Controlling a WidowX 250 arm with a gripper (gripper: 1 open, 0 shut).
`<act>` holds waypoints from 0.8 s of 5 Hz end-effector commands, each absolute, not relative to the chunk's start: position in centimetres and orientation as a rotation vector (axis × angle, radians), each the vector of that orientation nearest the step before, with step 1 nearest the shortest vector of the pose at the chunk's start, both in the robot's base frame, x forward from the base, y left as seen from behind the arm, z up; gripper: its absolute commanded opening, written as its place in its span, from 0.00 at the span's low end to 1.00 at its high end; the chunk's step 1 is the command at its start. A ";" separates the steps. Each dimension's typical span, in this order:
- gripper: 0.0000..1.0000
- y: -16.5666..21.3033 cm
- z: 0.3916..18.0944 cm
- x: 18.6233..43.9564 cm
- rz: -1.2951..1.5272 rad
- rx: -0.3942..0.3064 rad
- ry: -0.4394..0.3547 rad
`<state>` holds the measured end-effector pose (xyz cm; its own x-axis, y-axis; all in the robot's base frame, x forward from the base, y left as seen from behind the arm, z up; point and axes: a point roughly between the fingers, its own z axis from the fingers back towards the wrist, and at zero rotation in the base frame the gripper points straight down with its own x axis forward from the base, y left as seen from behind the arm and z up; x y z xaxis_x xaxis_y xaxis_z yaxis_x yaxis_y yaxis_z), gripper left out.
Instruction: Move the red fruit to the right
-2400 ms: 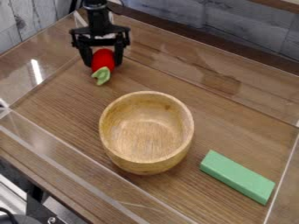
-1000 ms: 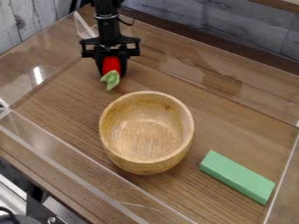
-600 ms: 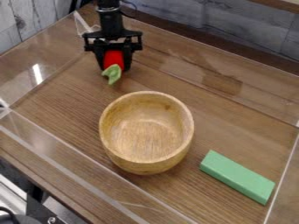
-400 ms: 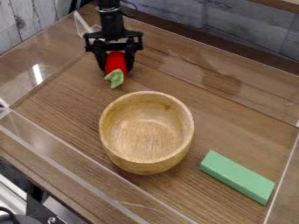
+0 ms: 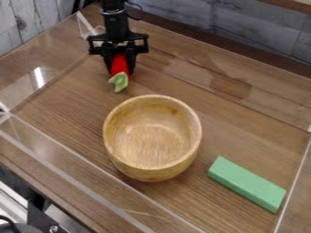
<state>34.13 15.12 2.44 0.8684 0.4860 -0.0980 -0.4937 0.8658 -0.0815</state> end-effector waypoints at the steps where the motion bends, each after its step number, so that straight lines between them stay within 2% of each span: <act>1: 0.00 16.5 3.8 34.3 0.564 -0.106 0.043; 3: 0.00 19.0 5.1 33.7 0.608 -0.109 0.045; 4: 1.00 20.1 5.6 33.7 0.589 -0.091 0.048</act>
